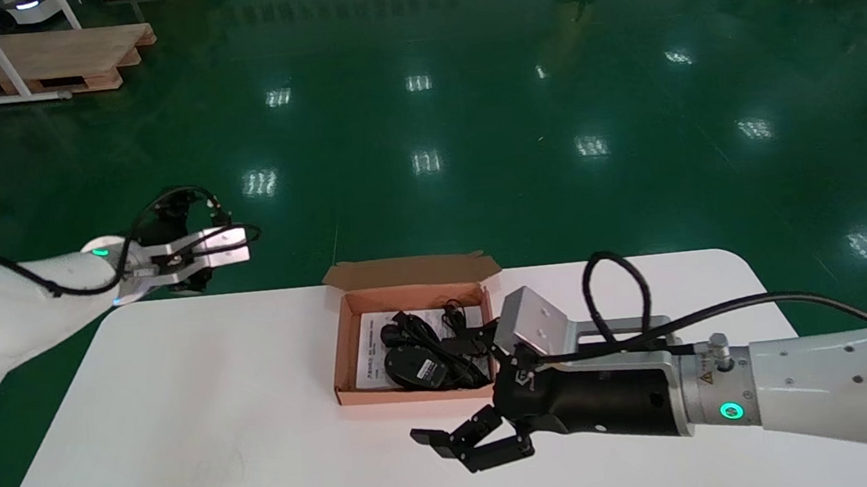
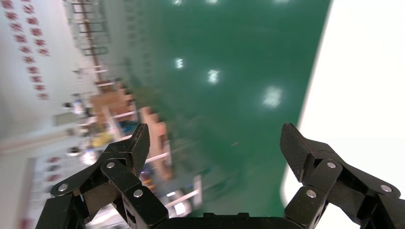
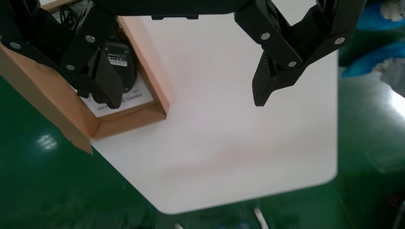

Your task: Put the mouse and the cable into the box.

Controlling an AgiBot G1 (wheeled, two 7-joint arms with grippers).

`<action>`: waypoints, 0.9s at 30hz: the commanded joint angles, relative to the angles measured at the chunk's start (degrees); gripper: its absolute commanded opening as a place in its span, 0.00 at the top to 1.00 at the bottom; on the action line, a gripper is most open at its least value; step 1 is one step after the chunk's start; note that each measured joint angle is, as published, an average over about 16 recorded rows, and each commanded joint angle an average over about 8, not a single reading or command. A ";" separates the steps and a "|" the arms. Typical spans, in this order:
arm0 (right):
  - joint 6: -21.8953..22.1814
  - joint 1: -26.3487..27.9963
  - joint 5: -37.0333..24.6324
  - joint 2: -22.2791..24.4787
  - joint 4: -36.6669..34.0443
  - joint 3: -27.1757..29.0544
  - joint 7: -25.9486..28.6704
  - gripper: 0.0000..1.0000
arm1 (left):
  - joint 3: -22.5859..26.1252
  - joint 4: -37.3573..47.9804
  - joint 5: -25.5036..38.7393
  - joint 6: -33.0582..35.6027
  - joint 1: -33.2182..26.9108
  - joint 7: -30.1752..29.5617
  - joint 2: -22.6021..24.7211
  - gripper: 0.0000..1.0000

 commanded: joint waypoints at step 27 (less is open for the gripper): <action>-21.26 -15.68 24.52 19.13 14.34 22.94 0.76 0.00 | -21.53 -31.41 -23.51 31.95 17.77 -16.91 -18.04 0.00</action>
